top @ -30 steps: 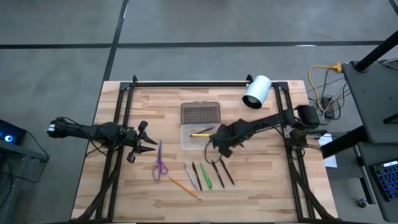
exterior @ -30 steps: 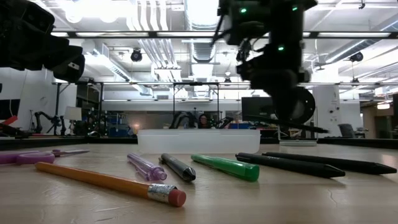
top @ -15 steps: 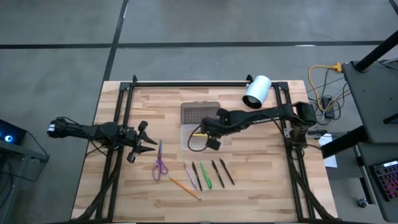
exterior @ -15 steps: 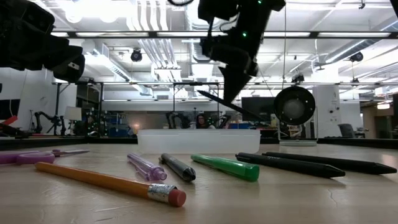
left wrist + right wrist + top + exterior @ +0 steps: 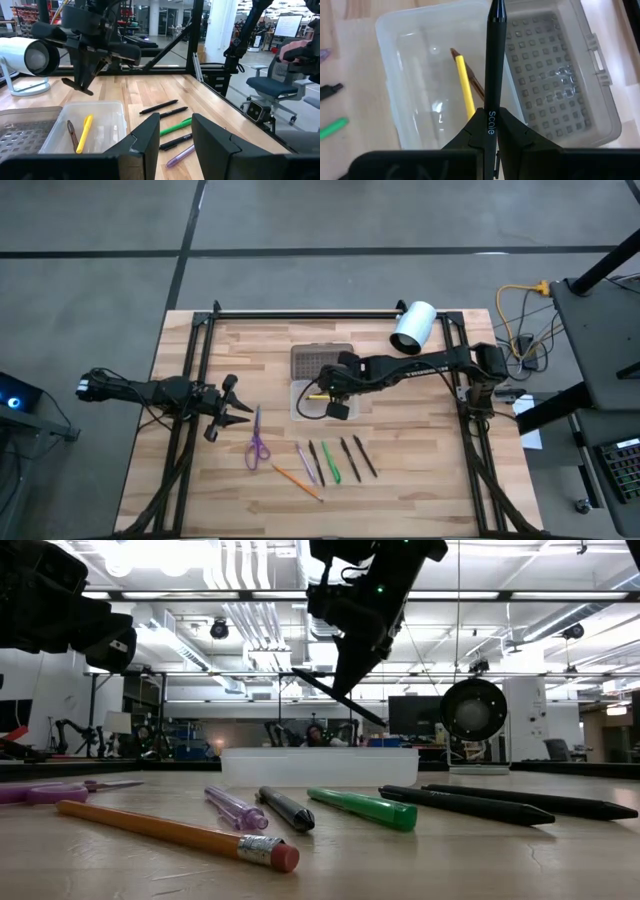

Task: Pick & place school supplies into a supply box
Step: Put the black pen into the supply box

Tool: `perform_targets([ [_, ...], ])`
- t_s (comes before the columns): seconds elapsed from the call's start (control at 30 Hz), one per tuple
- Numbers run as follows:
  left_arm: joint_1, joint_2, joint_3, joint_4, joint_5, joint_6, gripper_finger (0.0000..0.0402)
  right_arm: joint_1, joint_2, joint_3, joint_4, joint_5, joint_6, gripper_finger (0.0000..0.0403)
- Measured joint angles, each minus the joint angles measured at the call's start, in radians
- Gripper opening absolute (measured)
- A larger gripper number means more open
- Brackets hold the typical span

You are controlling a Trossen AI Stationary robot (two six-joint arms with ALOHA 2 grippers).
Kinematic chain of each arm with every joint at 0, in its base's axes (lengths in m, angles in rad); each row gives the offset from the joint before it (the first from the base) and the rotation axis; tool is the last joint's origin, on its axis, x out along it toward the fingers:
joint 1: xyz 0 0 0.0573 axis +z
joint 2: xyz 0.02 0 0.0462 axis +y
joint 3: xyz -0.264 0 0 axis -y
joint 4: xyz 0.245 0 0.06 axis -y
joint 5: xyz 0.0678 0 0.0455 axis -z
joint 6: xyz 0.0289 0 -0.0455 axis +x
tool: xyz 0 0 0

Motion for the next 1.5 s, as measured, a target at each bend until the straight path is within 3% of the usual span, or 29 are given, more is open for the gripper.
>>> perform_targets([
  [0.2,0.0,0.0,0.0,0.0,0.0,0.0,0.0099,-0.005,0.021,-0.003,0.004,-0.023,-0.041,0.0013],
  [0.33,0.0,0.0,0.0,0.0,0.0,0.0,0.0099,-0.004,0.105,0.033,0.003,-0.071,-0.051,0.0013],
  [0.73,0.0,0.0,0.0,0.0,0.0,0.0,0.0099,0.02,0.361,0.319,-0.26,-0.069,-0.157,0.0013],
  [1.2,0.0,0.0,0.0,0.0,0.0,0.0,0.0099,0.036,0.514,0.547,-0.441,-0.063,-0.192,0.0013],
  [1.5,0.0,0.0,0.0,0.0,0.0,0.0,0.0099,0.036,0.517,0.591,-0.513,-0.064,-0.141,0.007],
])
